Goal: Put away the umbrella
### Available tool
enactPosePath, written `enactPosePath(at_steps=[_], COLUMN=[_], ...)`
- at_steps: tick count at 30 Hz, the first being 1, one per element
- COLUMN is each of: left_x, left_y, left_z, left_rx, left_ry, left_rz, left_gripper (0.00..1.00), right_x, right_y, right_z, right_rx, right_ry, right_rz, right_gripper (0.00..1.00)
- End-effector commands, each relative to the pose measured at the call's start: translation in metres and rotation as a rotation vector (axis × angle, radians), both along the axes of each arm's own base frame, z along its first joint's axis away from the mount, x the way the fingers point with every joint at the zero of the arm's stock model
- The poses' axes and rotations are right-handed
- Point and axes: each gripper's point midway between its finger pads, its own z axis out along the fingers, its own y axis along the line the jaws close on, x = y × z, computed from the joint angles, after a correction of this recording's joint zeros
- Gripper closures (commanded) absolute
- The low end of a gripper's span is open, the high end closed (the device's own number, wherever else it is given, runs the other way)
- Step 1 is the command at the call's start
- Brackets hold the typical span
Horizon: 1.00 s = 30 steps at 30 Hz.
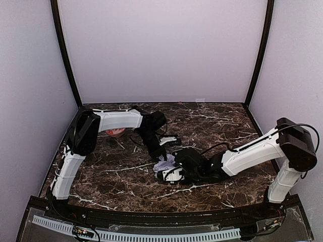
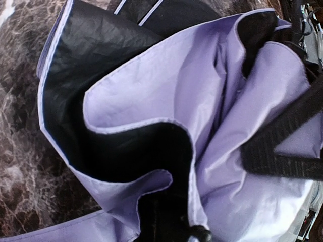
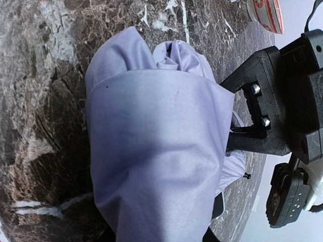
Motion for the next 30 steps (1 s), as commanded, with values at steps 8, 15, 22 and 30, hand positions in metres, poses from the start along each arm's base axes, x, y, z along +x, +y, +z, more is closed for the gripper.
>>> enactPosePath(at_steps=[8, 15, 22, 30], left_x=[-0.017, 0.006, 0.024, 0.058], left_y=[-0.063, -0.061, -0.049, -0.017], left_z=[0.151, 0.067, 0.009, 0.022], left_rx=[-0.5, -0.345, -0.197, -0.107], left_ry=[-0.17, -0.203, -0.266, -0.357], left_rz=[-0.139, -0.072, -0.006, 0.096], left_gripper=[1.0, 0.98, 0.79, 0.77], right_x=[-0.068, -0.067, -0.062, -0.037], right_y=[0.062, 0.074, 0.063, 0.042], right_z=[0.025, 0.018, 0.005, -0.022], right_rx=[0.427, 0.427, 0.435, 0.351], right_ry=[0.225, 0.247, 0.359, 0.388], right_rz=[0.215, 0.222, 0.143, -0.014], right_gripper=[0.98, 0.98, 0.99, 1.0])
